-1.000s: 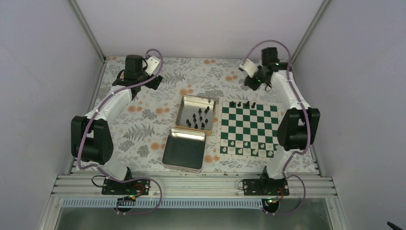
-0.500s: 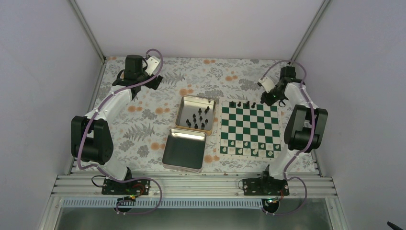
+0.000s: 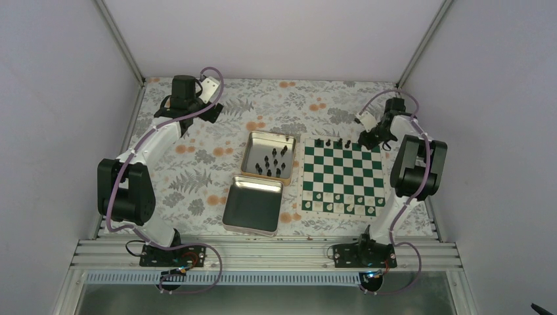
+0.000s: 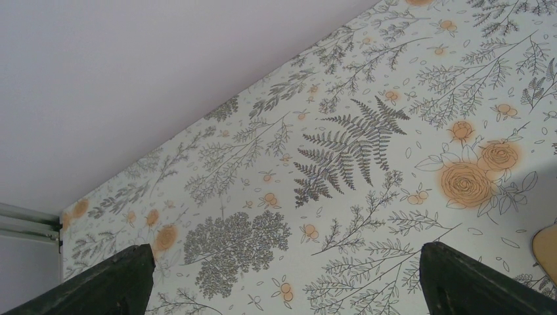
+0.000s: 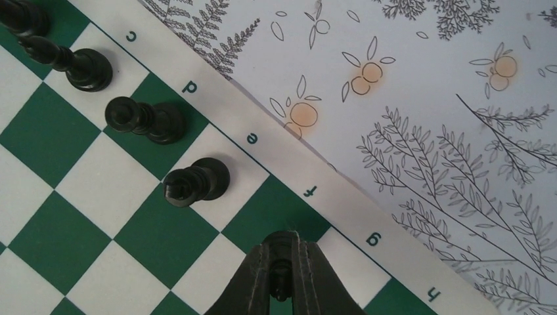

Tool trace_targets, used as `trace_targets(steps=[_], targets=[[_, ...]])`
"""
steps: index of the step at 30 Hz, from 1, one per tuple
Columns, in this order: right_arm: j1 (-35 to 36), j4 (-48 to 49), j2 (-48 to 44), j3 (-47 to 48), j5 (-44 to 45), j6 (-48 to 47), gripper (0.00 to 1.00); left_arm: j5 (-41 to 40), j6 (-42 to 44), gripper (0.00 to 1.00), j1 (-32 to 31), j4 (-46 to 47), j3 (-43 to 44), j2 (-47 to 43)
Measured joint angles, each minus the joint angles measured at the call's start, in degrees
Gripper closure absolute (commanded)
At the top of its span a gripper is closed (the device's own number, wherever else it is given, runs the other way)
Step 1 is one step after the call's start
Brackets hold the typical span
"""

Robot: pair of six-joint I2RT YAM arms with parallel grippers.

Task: Set up the chess pieces on the board
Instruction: Place the chess piece on the chessboard.

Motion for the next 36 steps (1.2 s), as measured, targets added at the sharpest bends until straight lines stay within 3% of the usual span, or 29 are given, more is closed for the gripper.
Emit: trace_targets(steps=[17,28,36], targets=[[0.02,0.81,2.56,0.0,-2.67,-0.13,0.93,0.0,0.0,0.0,0.0,-0.02,0.0,0.09],[0.02,1.18,2.75,0.09,-2.75,-0.39,0.75,-0.02,0.0,0.0,0.0,0.0,0.0,0.09],[0.02,-1.92,1.66,1.64,-2.78,-0.63,0.72,-0.02,0.02,0.0,0.0,0.02,0.0,0.09]])
